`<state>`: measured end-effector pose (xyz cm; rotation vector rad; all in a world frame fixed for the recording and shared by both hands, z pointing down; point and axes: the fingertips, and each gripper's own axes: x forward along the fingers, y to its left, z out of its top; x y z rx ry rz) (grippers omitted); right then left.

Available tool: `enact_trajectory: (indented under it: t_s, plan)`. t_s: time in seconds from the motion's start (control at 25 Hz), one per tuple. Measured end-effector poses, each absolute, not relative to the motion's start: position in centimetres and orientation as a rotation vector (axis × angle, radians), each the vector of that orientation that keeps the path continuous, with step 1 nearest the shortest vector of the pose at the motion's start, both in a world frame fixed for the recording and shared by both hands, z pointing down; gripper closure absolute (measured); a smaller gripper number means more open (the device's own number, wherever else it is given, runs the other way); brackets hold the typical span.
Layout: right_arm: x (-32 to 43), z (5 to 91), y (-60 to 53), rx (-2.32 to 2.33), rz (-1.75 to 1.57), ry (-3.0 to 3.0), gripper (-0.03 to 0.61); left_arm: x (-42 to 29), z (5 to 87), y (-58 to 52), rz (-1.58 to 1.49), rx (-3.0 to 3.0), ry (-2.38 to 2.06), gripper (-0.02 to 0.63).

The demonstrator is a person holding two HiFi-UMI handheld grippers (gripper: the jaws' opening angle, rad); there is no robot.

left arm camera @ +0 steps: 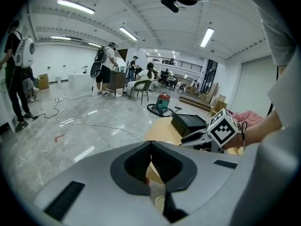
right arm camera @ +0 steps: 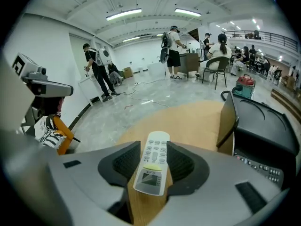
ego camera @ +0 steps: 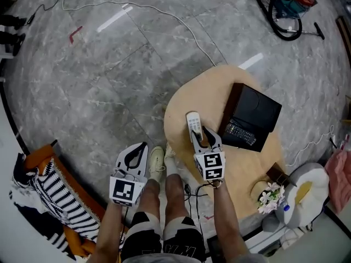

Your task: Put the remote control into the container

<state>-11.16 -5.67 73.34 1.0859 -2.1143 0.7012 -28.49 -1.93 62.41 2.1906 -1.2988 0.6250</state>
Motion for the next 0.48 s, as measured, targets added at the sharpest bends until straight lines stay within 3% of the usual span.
enact_trajectory:
  t_s: [0.16,0.48]
  plan:
    - [-11.7,75.0,-6.0,1.081,0.726,-2.106,0.354,-28.4,63.1,-1.8,0.633,2.172,-1.295,0.606]
    - [-11.7,77.5,-6.1,1.082,0.716,-2.055,0.328,-28.8,64.7,-1.6,0.631,2.138,-1.291,0.606]
